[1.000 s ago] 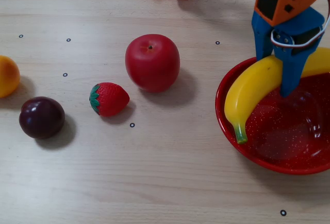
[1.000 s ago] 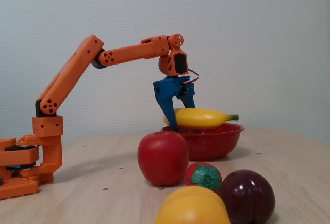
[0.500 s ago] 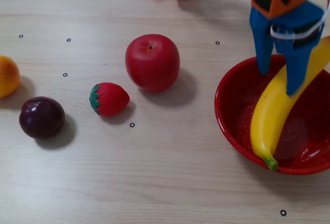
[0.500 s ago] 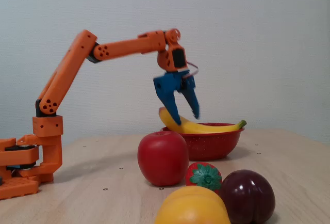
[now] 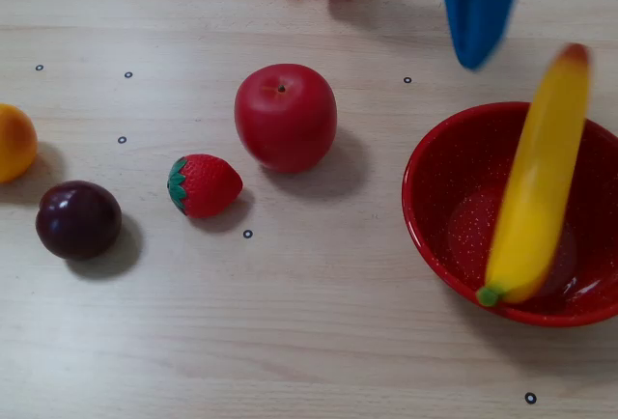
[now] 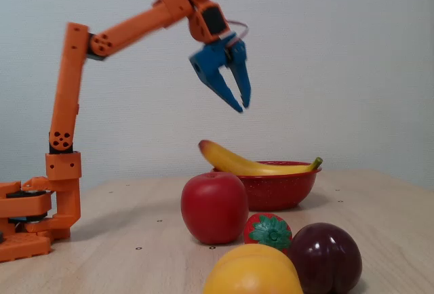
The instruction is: Put the banana in the red bowl.
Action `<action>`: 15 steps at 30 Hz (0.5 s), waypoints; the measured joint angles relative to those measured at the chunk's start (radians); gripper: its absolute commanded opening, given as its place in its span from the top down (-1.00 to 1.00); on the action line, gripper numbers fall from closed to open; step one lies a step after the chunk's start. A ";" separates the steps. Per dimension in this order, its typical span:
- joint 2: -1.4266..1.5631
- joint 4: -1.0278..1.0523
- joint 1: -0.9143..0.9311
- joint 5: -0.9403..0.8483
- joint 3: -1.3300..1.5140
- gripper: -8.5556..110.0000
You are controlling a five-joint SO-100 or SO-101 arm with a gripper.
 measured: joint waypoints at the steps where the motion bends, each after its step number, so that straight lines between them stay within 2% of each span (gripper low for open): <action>1: 0.067 -0.014 -0.017 -0.023 0.060 0.85; 7: 0.549 -0.086 -0.138 -0.164 0.486 0.85; 15: 1.034 -0.086 -0.276 -0.206 0.910 0.85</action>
